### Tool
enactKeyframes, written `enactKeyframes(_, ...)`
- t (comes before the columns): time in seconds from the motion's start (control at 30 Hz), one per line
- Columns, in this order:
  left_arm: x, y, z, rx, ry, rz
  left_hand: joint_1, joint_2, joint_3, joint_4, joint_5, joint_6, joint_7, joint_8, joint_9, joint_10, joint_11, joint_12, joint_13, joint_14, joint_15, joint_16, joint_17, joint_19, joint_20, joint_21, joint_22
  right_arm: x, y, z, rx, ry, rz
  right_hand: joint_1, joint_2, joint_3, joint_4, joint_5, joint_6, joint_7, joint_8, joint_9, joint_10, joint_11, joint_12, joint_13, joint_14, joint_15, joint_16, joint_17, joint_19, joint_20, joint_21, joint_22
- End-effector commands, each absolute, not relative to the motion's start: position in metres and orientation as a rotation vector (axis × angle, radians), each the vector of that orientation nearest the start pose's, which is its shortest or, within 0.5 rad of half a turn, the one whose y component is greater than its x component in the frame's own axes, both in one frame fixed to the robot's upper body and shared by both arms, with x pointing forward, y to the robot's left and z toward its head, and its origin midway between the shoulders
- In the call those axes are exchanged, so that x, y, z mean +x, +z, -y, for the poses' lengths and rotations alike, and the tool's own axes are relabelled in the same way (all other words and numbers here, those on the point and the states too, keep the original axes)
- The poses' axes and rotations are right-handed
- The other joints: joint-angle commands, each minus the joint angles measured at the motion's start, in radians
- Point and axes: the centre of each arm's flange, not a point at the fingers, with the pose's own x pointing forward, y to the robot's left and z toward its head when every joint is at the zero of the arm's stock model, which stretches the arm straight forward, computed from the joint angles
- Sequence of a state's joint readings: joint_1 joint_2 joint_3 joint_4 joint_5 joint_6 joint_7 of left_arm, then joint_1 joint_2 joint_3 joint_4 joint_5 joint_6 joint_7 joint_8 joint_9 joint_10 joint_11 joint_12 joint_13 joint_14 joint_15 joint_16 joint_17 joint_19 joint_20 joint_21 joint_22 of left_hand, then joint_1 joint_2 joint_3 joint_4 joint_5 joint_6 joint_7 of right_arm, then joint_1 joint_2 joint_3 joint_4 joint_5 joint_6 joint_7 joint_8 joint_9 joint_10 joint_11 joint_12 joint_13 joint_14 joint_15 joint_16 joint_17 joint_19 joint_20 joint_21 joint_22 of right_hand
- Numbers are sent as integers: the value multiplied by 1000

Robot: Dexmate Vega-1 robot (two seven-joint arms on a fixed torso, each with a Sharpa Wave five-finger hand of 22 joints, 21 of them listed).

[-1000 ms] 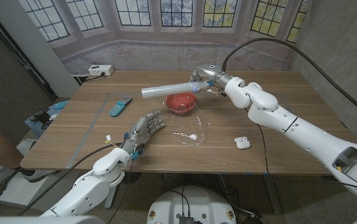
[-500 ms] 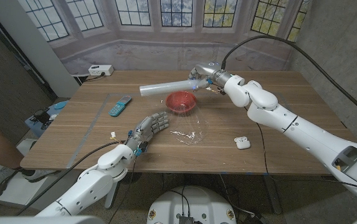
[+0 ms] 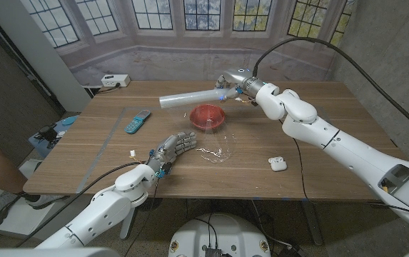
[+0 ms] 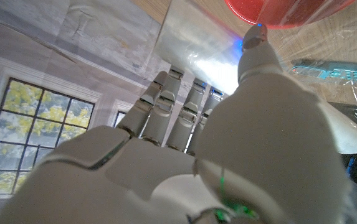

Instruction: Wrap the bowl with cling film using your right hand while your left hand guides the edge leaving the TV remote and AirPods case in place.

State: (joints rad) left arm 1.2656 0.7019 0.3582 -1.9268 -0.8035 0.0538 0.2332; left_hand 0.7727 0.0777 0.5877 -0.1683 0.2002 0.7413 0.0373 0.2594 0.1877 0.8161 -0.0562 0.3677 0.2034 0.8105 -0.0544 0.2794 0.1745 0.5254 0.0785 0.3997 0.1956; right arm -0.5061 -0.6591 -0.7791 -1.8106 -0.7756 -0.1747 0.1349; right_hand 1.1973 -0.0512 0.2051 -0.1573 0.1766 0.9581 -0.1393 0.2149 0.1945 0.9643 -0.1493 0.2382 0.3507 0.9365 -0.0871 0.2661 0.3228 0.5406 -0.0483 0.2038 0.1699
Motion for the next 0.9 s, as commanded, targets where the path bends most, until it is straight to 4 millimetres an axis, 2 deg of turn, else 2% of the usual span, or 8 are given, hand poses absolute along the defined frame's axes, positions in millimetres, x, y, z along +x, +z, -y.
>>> enactKeyframes(0.03, 538, -132, -221, -89, -212, 203, 94, 72, 7, -2, -4, 13, -16, 1, 3, 66, -26, 19, 11, 65, -4, 18, 7, 5, 3, 9, 5, 578, 113, 93, -1658, 36, 886, 123, 141, 0, 1, 8, 83, -64, 5, 9, 58, -44, 9, 3, 55, -156, 4, 4, 13, -133, -1, 6)
enactKeyframes(0.33, 539, -135, -219, -105, -218, 194, 93, 56, 0, -2, -9, 28, -17, 1, 4, 82, -38, 22, 20, 77, -18, 11, 2, 6, 0, 14, 7, 587, 116, 92, -1663, 35, 873, 123, 142, -1, 1, 8, 82, -64, 4, 9, 57, -44, 7, 3, 57, -157, 3, 5, 14, -133, -1, 6)
enactKeyframes(0.63, 539, -137, -217, -104, -252, 176, 90, 41, -18, 1, -14, 3, -12, -17, 6, 41, -27, 3, 30, 37, -6, -9, 7, -14, 1, 9, 8, 595, 121, 94, -1662, 22, 865, 123, 142, -1, 0, 8, 83, -64, 4, 9, 57, -44, 6, 3, 57, -157, 2, 6, 16, -133, -1, 6)
enactKeyframes(0.83, 539, -137, -216, -94, -249, 170, 90, 44, -21, 4, -14, 8, -9, -19, 6, 52, -33, 5, 34, 41, -7, -10, 8, -16, 2, 11, 8, 599, 124, 94, -1666, 18, 861, 124, 143, -1, 0, 8, 83, -64, 5, 9, 58, -44, 6, 2, 59, -157, 3, 7, 17, -133, -1, 6)
enactKeyframes(0.9, 539, -137, -216, -93, -241, 164, 96, 50, -18, 3, -13, 26, 0, -14, 7, 55, -33, 4, 36, 52, -14, -9, 7, -14, 1, 13, 8, 602, 124, 94, -1668, 15, 859, 125, 143, -1, 0, 8, 84, -65, 5, 9, 59, -44, 6, 3, 60, -157, 3, 7, 18, -134, -1, 6)
